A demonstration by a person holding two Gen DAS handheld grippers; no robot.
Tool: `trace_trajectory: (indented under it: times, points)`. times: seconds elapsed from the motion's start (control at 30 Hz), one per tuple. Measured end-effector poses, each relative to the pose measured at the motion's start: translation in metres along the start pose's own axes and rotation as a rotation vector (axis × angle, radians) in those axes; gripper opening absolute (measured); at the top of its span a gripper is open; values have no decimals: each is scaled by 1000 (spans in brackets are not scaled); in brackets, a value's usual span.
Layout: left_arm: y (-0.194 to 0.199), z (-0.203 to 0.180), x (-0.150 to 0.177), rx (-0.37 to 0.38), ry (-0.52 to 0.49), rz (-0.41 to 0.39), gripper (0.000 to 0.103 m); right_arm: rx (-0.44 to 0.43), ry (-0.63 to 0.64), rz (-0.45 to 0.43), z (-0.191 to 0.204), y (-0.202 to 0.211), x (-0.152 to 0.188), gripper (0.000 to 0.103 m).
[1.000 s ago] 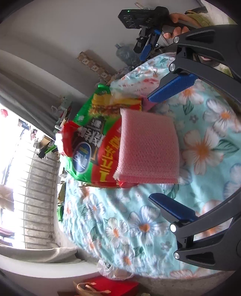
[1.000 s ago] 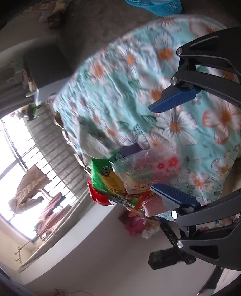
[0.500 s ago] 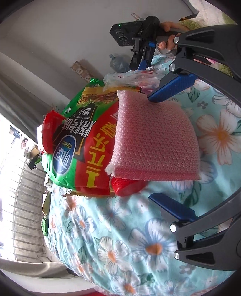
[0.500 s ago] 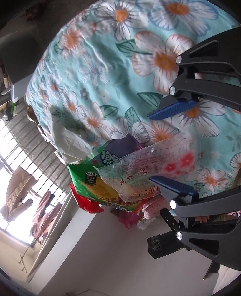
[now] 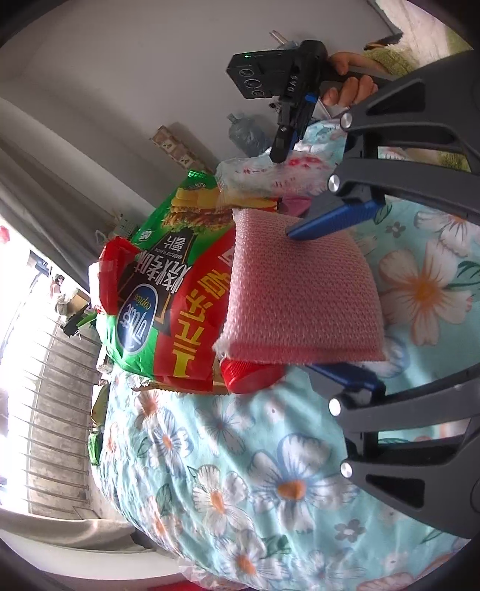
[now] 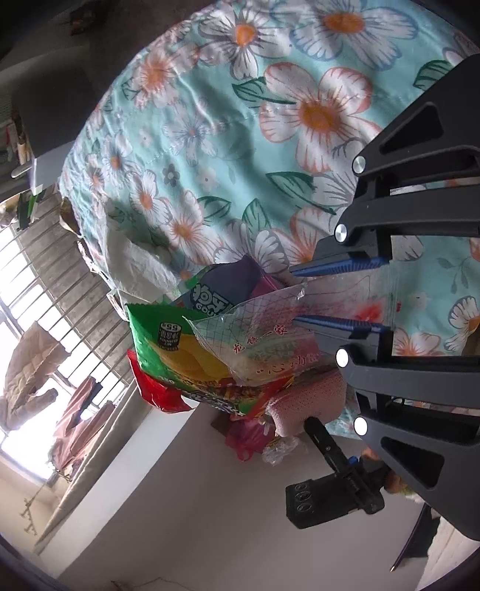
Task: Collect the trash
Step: 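Grasp the pink sponge with the left tool while the right tool grasps the clear plastic bag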
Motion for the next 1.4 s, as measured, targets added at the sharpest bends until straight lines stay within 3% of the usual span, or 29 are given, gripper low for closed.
trace_trajectory:
  times: [0.17, 0.4, 1.0, 1.4]
  points:
    - [11, -1, 3, 10, 26, -13, 45, 38, 47, -22, 11, 11, 3, 12]
    - [24, -9, 7, 31, 20, -32, 32, 36, 55, -61, 17, 26, 10, 9]
    - [62, -32, 14, 69, -1, -70, 29, -1, 40, -157, 22, 65, 23, 6]
    - [79, -77, 5, 146, -64, -119, 28, -25, 26, -268, 20, 114, 24, 6]
Point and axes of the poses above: each gripper's, at about its wrist camera, not at the fingertips, and y roughly against the way its jaws point, z to its left, x to its underside, the point moved 3 cm from there along -y, roughly the way its jaws point, and after that the axes turned 7 degrees about y, right-handed, at the moved point
